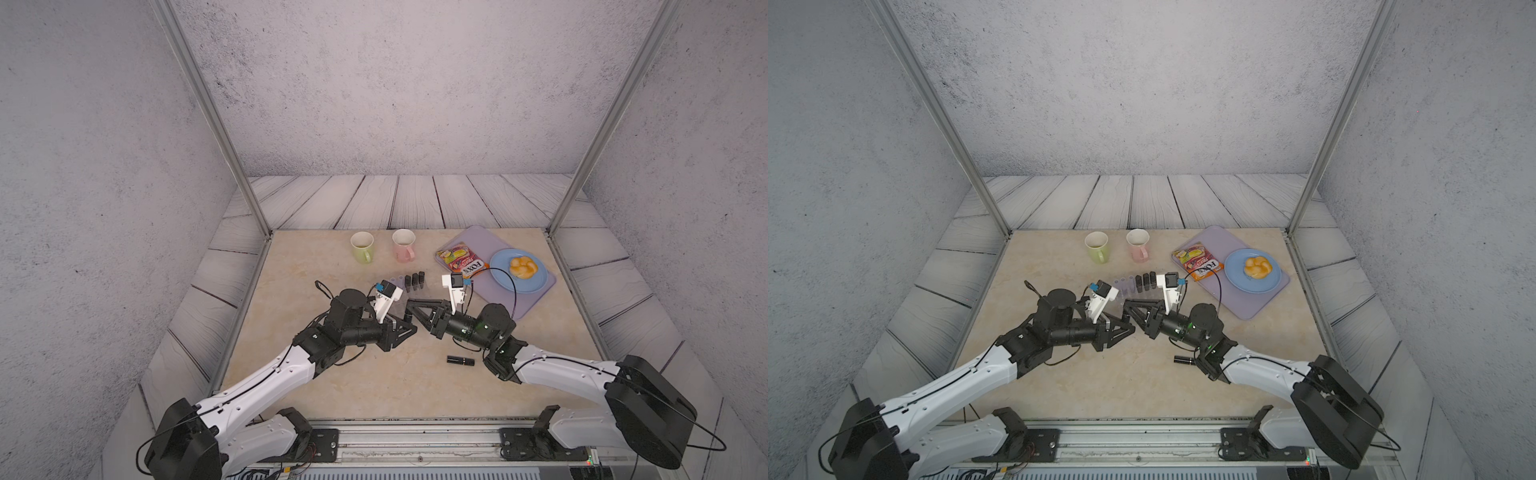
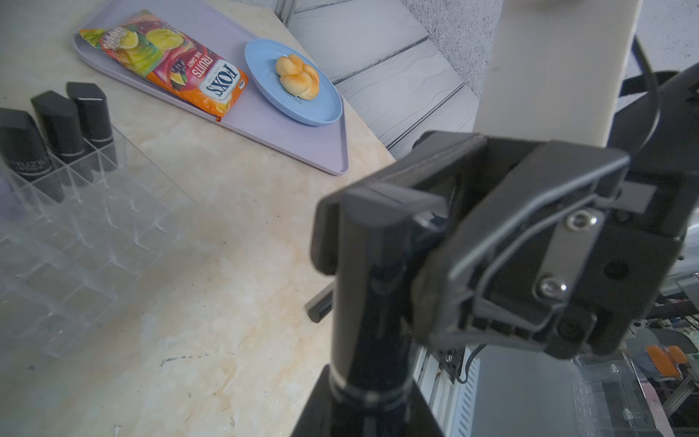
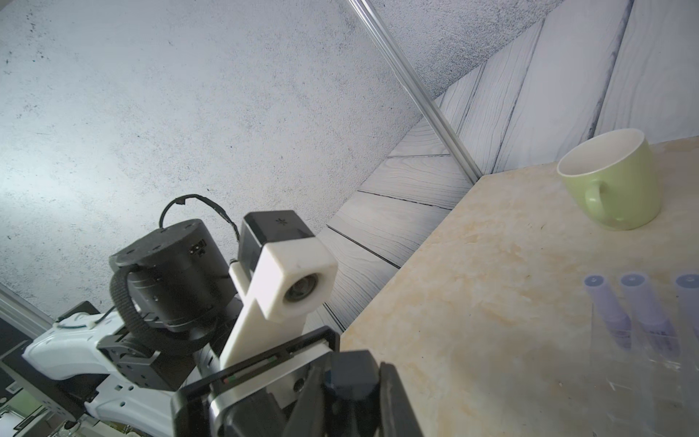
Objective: Arrange the lipsticks in the organizer
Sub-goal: Pick up the lipstick at the center of the board.
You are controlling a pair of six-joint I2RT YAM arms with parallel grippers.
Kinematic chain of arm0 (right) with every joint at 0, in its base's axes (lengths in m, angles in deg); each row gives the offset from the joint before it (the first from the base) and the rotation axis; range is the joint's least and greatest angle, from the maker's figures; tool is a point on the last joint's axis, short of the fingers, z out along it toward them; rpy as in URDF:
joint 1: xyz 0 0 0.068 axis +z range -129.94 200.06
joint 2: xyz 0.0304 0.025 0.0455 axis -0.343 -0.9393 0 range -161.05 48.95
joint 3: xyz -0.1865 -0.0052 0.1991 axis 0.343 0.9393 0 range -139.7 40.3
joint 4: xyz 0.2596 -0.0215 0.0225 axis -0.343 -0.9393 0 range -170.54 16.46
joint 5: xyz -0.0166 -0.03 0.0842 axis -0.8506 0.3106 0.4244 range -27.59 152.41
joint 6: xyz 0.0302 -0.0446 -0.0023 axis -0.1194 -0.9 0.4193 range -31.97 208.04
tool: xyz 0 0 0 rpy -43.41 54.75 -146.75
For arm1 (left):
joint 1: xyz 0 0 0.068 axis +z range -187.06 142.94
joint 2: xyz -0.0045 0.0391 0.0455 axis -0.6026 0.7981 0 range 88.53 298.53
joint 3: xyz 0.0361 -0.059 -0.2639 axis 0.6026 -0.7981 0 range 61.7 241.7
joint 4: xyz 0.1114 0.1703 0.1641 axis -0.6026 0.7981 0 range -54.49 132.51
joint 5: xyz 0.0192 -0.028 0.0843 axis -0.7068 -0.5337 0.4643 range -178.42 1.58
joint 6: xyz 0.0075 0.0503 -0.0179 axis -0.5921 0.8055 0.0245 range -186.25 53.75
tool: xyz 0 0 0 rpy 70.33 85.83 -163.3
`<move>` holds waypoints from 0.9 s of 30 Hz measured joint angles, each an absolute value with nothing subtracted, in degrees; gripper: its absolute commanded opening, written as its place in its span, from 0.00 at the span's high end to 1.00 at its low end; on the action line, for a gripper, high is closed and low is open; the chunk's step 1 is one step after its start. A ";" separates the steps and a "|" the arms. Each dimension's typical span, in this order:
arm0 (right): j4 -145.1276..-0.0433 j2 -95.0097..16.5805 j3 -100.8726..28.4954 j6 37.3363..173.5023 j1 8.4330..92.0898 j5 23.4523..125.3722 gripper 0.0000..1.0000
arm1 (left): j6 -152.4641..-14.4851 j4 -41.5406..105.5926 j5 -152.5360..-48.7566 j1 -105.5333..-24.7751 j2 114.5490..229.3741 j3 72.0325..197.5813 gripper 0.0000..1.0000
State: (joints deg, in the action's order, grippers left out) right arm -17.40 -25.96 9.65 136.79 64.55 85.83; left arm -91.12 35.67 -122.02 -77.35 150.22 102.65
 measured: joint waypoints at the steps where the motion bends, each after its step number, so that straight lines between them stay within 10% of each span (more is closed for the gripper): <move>1: -17.33 -25.94 9.69 138.36 63.96 86.01 0.61 | -89.61 37.11 -121.15 -77.37 149.90 103.29 1.00; 13: -60.17 -22.84 -9.24 143.28 54.93 100.94 0.47 | -72.25 52.39 -108.60 -77.22 145.33 107.20 1.00; 27: -78.29 -28.89 -17.02 139.28 58.65 103.43 0.57 | -70.55 52.94 -108.25 -77.46 146.51 107.33 1.00</move>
State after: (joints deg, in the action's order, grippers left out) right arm -78.29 -28.89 -17.02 139.28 58.65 103.43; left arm -70.55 52.94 -108.25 -77.46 146.51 107.33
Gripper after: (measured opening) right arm 0.440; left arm 0.233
